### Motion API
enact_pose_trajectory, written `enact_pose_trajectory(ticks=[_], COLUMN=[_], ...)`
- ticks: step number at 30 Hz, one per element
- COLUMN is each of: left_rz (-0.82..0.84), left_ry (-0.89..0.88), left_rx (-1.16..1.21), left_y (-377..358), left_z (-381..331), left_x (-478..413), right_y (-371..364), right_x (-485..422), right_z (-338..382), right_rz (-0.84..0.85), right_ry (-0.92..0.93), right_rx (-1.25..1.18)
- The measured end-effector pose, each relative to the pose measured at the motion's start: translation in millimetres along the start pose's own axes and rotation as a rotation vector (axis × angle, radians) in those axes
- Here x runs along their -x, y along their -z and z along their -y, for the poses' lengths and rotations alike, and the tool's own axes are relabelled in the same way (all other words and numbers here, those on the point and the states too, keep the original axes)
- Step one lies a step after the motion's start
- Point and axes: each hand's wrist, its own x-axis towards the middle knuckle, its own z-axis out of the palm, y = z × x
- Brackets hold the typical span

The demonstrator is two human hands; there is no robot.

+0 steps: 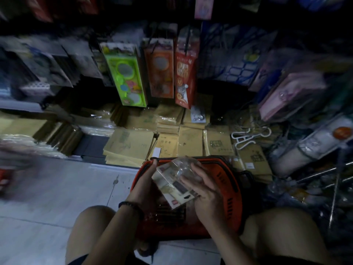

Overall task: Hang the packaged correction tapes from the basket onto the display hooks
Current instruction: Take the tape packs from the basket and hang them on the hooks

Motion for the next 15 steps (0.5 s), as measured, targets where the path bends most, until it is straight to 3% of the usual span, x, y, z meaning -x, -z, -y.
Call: enact_pose_trajectory(ticks=[3, 10, 15], left_rz=[0.018, 0.071, 0.149], left_ry=[-0.122, -0.261, -0.294], left_rx=[0.021, 0.040, 0.050], left_y=[-10, -20, -36], left_z=[-6, -16, -30], left_x=[25, 79, 113], right_y=[18, 83, 109], right_x=[-12, -43, -90], right_z=[26, 91, 110], right_rz=[0.058, 0.573, 0.615], right_ry=[0.002, -0.051, 0.032], right_rx=[0.025, -0.025, 0.196])
